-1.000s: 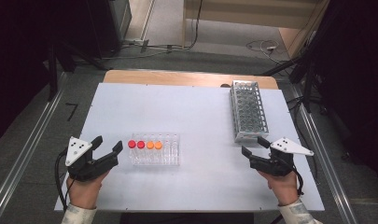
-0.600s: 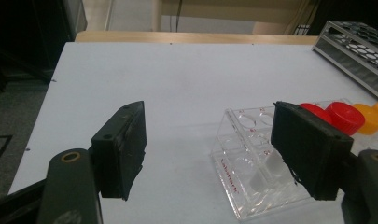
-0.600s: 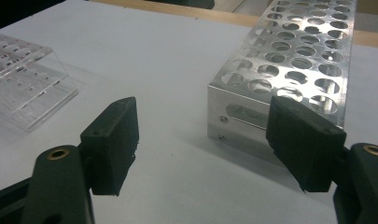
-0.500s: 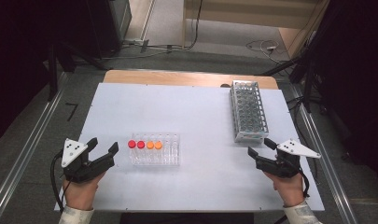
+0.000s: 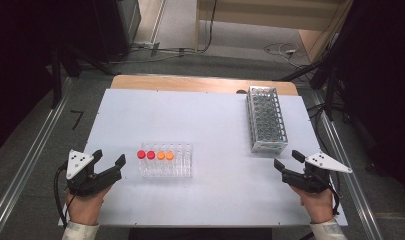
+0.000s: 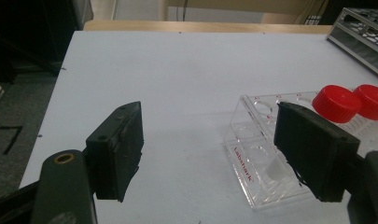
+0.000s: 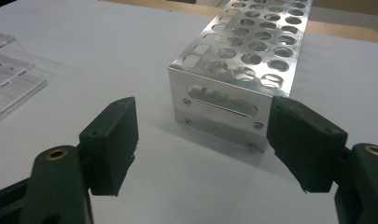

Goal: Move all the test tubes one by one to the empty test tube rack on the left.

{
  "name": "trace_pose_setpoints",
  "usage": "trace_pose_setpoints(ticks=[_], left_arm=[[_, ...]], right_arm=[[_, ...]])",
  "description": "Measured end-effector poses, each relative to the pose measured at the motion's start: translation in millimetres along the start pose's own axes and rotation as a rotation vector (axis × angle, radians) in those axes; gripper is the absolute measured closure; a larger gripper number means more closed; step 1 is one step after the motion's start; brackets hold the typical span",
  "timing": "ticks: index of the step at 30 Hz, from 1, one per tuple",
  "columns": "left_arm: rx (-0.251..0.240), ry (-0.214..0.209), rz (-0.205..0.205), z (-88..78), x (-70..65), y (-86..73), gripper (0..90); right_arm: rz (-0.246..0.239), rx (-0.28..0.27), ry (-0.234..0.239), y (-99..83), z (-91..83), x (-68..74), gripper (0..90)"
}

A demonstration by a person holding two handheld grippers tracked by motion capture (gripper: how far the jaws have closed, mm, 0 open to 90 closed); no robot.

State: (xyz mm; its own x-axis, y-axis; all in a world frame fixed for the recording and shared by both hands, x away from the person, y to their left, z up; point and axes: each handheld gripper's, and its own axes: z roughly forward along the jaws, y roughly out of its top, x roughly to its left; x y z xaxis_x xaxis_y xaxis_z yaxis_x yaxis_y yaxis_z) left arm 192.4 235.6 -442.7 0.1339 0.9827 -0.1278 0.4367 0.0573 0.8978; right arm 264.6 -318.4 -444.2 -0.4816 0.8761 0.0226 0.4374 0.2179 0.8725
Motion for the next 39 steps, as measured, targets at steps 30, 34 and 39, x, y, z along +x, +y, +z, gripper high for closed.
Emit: trace_pose_setpoints(ticks=[30,34,39], left_arm=[[0.046,0.011,0.011,1.2,11.4,-13.5,23.5],[0.049,0.01,0.013,0.3,12.9,-14.7,23.5],[0.048,0.011,0.008,0.8,15.0,-16.6,23.5]], right_arm=[[0.039,-0.004,-0.051,-11.1,-12.4,-21.5,22.3],[0.043,0.002,-0.061,-13.2,-12.5,-25.1,22.2],[0.044,0.012,-0.076,-14.6,-11.2,-27.8,21.9]])
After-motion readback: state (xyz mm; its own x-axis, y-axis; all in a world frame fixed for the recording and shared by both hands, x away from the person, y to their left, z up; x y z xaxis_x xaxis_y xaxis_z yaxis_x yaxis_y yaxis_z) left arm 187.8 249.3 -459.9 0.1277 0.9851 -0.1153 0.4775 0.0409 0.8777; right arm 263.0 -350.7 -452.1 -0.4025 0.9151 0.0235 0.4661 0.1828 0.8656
